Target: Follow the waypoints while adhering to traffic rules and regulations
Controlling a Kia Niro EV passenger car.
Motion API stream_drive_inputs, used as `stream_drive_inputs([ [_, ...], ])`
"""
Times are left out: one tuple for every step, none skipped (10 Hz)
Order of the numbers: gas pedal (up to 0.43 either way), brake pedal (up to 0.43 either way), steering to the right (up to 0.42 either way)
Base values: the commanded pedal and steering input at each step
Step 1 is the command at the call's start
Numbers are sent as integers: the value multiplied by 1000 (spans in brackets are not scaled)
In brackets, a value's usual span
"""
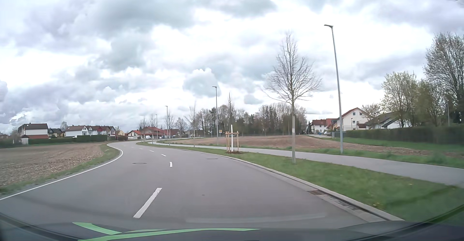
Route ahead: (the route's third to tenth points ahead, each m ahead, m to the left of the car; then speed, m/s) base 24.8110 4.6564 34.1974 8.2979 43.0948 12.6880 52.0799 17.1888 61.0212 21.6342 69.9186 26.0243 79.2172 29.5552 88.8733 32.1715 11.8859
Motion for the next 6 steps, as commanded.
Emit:
stream_drive_inputs([
  [98,0,-61],
  [98,0,-62],
  [98,0,-62],
  [98,0,-61],
  [98,0,-61],
  [98,0,-61],
])
